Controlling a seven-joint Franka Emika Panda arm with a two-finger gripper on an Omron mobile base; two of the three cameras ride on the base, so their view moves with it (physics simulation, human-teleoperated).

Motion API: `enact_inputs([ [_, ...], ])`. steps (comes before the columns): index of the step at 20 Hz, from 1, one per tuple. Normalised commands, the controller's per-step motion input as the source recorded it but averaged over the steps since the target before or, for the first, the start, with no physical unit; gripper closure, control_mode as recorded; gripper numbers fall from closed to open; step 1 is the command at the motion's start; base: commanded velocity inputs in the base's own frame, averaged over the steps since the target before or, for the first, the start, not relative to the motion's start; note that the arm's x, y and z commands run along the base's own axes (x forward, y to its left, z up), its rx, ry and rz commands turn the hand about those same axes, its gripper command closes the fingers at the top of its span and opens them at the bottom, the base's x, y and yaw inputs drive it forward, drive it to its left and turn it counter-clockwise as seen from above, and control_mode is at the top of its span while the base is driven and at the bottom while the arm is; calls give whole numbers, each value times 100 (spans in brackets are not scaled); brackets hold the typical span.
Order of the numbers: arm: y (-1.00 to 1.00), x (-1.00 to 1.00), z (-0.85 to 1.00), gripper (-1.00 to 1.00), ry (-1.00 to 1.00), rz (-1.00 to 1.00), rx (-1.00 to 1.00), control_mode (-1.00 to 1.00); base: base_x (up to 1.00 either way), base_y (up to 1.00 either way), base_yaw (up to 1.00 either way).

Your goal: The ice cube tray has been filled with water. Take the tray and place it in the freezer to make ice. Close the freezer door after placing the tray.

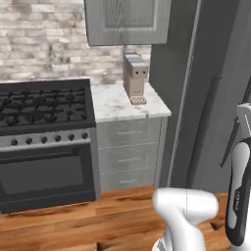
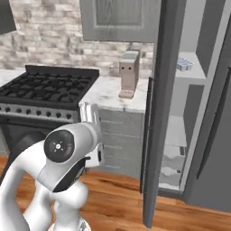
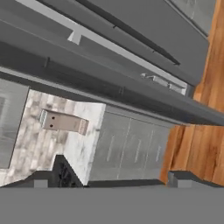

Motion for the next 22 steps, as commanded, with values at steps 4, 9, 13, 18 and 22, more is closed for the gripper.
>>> enact_inputs([
  [4,0,0,0,-100,0,0,0,100,59,72,-57],
  [9,0,0,0,-100,0,0,0,100,64,75,-57],
  [13,0,0,0,-100,0,0,0,100,67,72,-57],
  [18,0,0,0,-100,0,0,0,100,63,68,-58],
  [22,0,0,0,-100,0,0,0,100,53,57,-57],
])
